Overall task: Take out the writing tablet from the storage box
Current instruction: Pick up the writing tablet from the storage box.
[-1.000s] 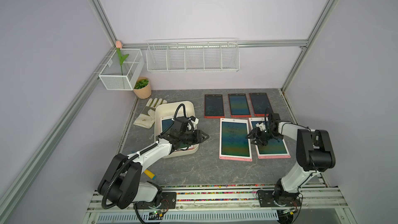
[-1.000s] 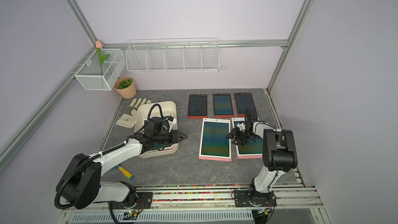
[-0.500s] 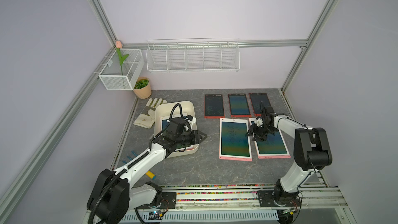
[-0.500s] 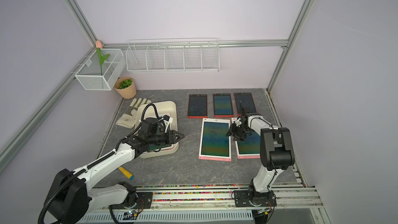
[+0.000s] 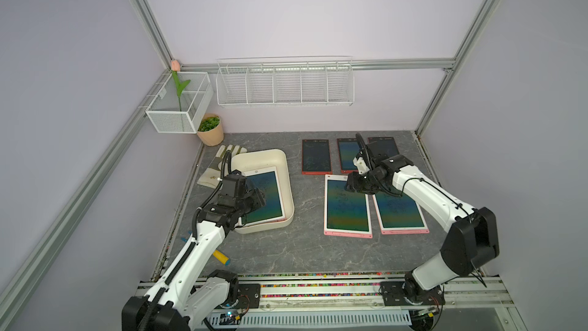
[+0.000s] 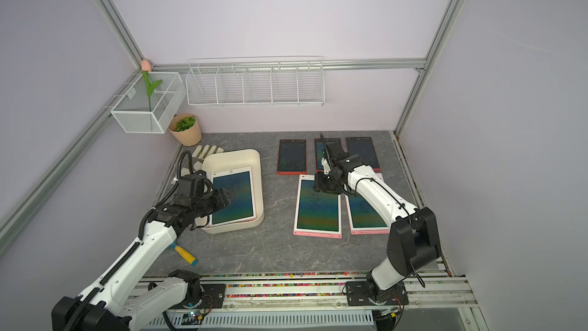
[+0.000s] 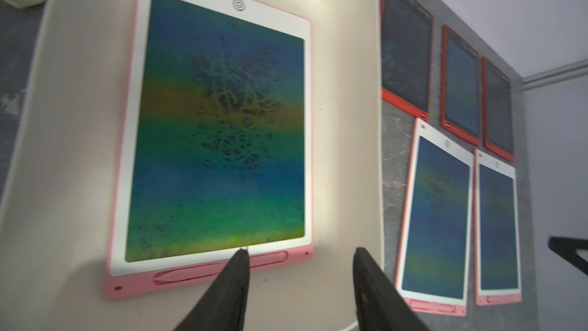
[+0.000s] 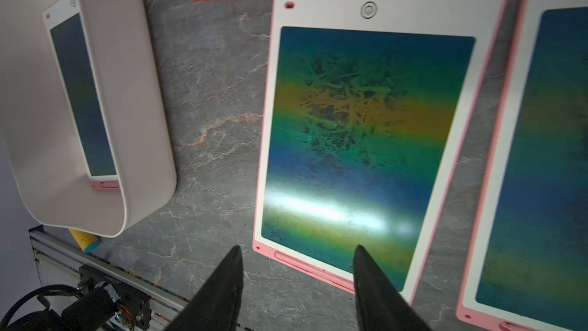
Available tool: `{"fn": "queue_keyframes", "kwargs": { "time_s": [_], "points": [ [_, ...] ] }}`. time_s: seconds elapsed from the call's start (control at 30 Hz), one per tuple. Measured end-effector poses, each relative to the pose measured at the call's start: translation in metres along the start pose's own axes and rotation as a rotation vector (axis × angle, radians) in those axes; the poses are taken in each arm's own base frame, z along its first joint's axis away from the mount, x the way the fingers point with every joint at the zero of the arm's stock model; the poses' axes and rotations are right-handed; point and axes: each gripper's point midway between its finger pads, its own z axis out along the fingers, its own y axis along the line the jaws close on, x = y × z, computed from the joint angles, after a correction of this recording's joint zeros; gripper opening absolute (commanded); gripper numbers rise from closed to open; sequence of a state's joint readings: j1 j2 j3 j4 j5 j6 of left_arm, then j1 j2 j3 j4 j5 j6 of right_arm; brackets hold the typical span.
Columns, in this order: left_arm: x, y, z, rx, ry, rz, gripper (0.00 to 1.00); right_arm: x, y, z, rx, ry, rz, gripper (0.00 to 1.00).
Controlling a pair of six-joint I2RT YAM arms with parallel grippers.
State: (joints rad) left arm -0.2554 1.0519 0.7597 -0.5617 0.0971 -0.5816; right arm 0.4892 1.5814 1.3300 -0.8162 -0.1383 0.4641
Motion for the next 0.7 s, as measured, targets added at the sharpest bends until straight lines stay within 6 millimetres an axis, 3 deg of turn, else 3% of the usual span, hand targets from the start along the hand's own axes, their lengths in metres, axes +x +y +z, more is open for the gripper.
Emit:
{"fn": "queue_keyframes", "kwargs": {
  "time_s": [0.1, 0.2, 0.3, 0.5, 0.7],
  "points": [
    [-0.002, 0.023, 0.016, -0.111, 0.034, -0.015, 0.58, 0.000, 0.040, 0.009, -0.059, 0.001, -0.068, 0.60],
    [-0.012, 0.033, 0.027, -0.195, 0.043, -0.002, 0.57, -0.009, 0.077, 0.026, -0.100, 0.006, -0.118, 0.60],
    [-0.028, 0.039, 0.036, -0.261, 0.040, 0.012, 0.57, -0.017, 0.100, 0.051, -0.109, 0.023, -0.143, 0.60],
    [-0.046, 0.060, 0.059, -0.372, 0.062, 0.029, 0.57, -0.020, 0.112, 0.100, -0.093, 0.079, -0.130, 0.60],
    [-0.042, 0.083, 0.075, -0.447, 0.128, 0.040, 0.57, -0.029, 0.121, 0.111, -0.111, 0.084, -0.114, 0.60]
  ]
}}
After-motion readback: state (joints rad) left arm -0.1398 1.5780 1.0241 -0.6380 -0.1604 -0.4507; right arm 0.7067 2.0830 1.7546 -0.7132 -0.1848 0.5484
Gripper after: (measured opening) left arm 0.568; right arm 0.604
